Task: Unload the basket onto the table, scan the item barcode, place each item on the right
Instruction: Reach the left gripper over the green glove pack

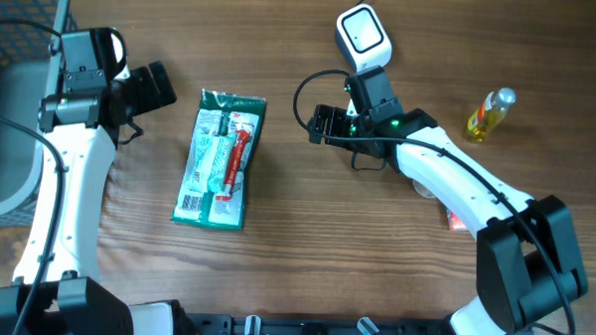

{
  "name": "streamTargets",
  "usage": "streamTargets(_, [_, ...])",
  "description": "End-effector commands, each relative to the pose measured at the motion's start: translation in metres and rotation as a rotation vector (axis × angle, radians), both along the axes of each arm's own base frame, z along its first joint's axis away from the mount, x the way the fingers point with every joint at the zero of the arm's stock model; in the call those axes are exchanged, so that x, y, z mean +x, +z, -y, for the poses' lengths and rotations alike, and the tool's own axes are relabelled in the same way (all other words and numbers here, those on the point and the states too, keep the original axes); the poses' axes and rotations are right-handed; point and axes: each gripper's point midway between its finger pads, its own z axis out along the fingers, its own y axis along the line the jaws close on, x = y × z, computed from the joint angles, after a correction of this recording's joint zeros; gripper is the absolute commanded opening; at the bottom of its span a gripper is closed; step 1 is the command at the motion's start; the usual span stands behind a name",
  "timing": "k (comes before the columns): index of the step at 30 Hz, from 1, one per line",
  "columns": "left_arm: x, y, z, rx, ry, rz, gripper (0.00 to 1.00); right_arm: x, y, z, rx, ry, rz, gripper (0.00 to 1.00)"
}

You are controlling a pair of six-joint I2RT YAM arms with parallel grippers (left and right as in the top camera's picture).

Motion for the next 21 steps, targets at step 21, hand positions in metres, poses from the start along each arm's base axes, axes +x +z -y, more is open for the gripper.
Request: streamTargets(21, [0.0,-0.105,0.014,0.029,-0.31,-0.287,1.0,-0.001,-0.006,-0.002,0.0,0.002,-0.014,1.0])
